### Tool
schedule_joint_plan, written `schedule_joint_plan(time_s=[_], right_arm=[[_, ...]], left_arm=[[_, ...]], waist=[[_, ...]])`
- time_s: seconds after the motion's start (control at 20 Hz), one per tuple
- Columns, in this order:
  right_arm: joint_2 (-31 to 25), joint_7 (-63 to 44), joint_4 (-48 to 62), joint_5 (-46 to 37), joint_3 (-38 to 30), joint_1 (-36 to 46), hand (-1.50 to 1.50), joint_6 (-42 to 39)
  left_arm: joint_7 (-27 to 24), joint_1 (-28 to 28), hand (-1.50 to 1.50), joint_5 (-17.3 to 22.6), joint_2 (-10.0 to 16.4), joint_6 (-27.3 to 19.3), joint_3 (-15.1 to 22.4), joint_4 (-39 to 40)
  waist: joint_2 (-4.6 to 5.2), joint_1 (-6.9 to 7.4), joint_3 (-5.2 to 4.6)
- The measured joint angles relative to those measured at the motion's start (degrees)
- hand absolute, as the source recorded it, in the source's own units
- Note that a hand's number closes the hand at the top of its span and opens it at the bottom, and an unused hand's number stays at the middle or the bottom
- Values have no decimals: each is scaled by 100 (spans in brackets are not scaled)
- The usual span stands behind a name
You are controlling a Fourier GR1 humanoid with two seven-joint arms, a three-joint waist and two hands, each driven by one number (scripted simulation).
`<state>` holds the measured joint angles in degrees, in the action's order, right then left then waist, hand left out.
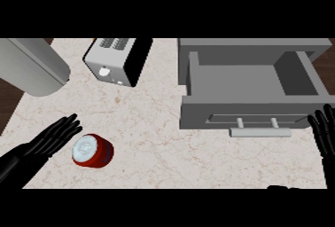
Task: Pick up the can, place it into the drawer and close the drawer
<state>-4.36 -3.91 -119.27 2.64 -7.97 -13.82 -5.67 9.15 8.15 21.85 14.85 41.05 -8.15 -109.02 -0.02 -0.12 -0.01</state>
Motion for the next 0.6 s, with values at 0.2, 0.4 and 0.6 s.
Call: schedule_joint_plan(time_s=[0.2,0.4,0.6], right_arm=[[-23,-2,-66,77,-129,-111,-150,-135],[-4,69,21,82,-192,-91,-150,-226],[64,224,141,43,-212,-129,-150,-292]], left_arm=[[-316,38,-150,-428,-187,102,-23,208],[-642,-111,-150,-866,-305,116,-71,655],[-1274,-221,-150,-1461,-395,141,-92,1251]], waist=[[-2,2,0],[-1,0,0],[1,-4,0]])
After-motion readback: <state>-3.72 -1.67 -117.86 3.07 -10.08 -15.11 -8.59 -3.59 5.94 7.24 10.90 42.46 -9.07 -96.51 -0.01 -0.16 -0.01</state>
